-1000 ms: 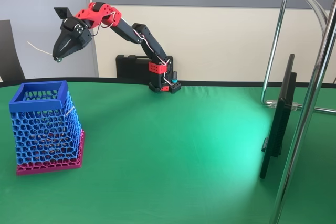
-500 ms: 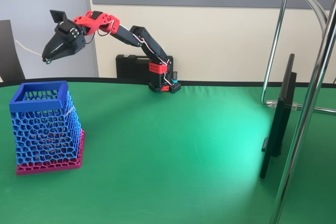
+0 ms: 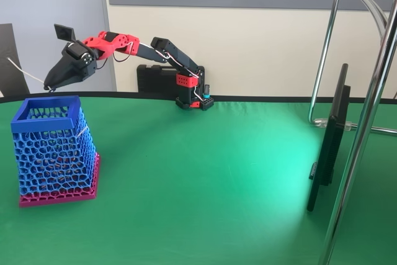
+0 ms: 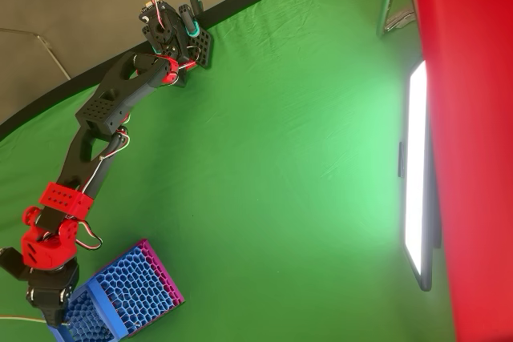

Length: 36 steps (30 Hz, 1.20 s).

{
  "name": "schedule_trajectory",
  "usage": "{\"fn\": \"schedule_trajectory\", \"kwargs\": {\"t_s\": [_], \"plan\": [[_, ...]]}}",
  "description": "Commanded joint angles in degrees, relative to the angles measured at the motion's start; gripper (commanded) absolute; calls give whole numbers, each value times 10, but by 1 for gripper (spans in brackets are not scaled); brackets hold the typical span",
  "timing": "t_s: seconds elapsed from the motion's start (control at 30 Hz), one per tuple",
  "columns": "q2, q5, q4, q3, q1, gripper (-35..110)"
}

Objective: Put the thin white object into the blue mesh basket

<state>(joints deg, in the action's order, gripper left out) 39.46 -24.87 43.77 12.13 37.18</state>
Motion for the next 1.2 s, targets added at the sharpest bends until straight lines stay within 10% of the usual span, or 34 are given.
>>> {"fn": "schedule_trajectory", "kwargs": {"t_s": [0.0,0.7,1.17], "plan": [[3,-12,-25,-18,1,13],[12,-156,-40,-4,11,27],[156,-108,-4,104,4,5]]}}
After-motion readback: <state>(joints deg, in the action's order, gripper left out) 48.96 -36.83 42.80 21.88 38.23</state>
